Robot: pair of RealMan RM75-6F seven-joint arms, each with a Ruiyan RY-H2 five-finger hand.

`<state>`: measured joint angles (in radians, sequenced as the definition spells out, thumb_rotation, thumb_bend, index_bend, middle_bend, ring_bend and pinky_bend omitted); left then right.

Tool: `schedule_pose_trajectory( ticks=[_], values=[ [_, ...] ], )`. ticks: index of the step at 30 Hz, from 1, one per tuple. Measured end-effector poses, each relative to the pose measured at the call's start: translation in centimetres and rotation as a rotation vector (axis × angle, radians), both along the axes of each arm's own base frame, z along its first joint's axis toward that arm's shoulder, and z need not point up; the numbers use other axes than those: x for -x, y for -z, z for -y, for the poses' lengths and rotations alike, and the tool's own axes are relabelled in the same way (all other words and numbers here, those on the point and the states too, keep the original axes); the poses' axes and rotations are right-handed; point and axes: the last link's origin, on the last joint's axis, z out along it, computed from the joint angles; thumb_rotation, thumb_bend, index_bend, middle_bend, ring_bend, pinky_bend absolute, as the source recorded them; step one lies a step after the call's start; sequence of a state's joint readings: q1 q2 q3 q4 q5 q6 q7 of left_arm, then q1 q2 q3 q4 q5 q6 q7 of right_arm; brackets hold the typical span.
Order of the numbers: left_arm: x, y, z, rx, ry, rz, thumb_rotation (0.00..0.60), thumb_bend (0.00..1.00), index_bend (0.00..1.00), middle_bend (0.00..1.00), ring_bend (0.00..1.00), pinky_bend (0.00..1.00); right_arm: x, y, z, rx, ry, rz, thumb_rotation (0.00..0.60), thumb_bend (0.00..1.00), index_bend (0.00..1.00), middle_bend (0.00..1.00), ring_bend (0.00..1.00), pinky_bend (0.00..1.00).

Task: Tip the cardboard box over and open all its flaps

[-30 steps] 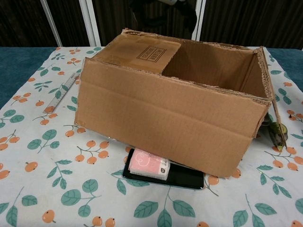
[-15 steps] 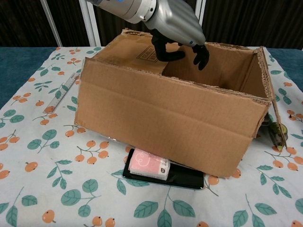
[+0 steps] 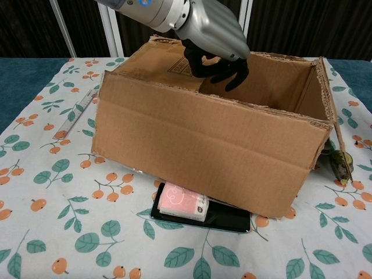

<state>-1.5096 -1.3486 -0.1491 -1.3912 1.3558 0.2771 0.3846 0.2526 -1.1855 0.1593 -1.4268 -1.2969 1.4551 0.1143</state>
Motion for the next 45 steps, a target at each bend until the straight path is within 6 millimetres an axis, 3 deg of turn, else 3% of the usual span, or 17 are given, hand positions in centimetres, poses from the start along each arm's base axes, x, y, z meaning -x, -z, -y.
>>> schedule_pose_trajectory(
  ticks=[17, 45],
  values=[
    [0.3, -2.6, -0.7, -0.042, -0.002, 0.015, 0.600, 0.86, 0.41, 0.51, 0.42, 0.46, 0.0, 0.2, 0.0, -0.007, -0.001, 0.005, 0.600, 0.50, 0.08, 0.00, 0.04, 0.22],
    [0.4, -11.6, -1.4, -0.180, -0.016, 0.073, 0.600, 0.87, 0.42, 0.53, 0.44, 0.47, -0.3, 0.8, -0.2, -0.023, -0.012, 0.014, 0.600, 0.51, 0.09, 0.00, 0.03, 0.22]
  ],
)
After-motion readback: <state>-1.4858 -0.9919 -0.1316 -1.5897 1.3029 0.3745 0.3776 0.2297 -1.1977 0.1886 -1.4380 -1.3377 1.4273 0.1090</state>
